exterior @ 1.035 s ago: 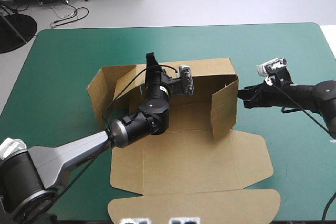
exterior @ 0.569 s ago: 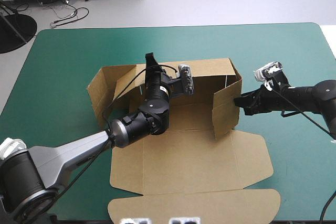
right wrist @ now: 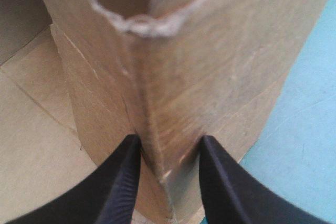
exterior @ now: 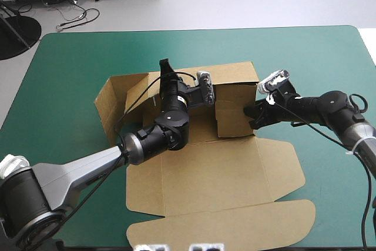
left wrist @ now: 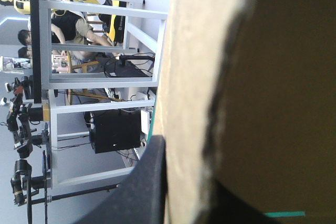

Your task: Fold the box

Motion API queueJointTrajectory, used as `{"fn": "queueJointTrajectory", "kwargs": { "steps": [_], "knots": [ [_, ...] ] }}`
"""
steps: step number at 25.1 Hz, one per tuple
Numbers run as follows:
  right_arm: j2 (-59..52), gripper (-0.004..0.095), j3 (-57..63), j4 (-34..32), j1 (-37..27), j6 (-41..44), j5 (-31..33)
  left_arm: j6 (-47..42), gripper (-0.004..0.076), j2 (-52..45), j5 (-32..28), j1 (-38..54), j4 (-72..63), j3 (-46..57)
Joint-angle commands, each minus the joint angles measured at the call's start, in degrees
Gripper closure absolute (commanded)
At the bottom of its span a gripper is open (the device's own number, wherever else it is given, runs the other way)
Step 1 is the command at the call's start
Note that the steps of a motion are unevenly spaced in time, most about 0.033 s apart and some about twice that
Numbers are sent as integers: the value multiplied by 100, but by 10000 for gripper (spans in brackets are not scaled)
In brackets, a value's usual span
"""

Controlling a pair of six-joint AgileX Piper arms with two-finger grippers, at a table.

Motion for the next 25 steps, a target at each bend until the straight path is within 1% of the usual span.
{"fn": "queueJointTrajectory", "kwargs": {
  "steps": [1, 3, 5, 6, 7, 11, 17, 25],
  "knots": [
    [-13, 570, -96, 385, 187, 51, -1129, -119, 734, -160, -168, -50, -151, -81],
    [-13, 613, -96, 503, 187, 51, -1353, -119, 734, -160, -189, -50, -151, -81],
    [-13, 797, -96, 506, 187, 51, -1504, -119, 734, -160, -189, -50, -151, -81],
    [-13, 928, -96, 506, 187, 51, -1517, -119, 734, -160, -189, -50, -151, -81],
    [-13, 915, -96, 506, 187, 51, -1513, -119, 734, -160, -202, -50, -151, -81],
    [-13, 913, -96, 461, 187, 3, -1549, -119, 734, -160, -301, -50, -151, -81],
    [-13, 913, -96, 436, 187, 84, -1455, -119, 733, -160, -245, -50, -9, -81],
    [-13, 913, -115, 416, 187, 113, -1133, -119, 734, -160, -245, -50, -9, -81]
  ]
}}
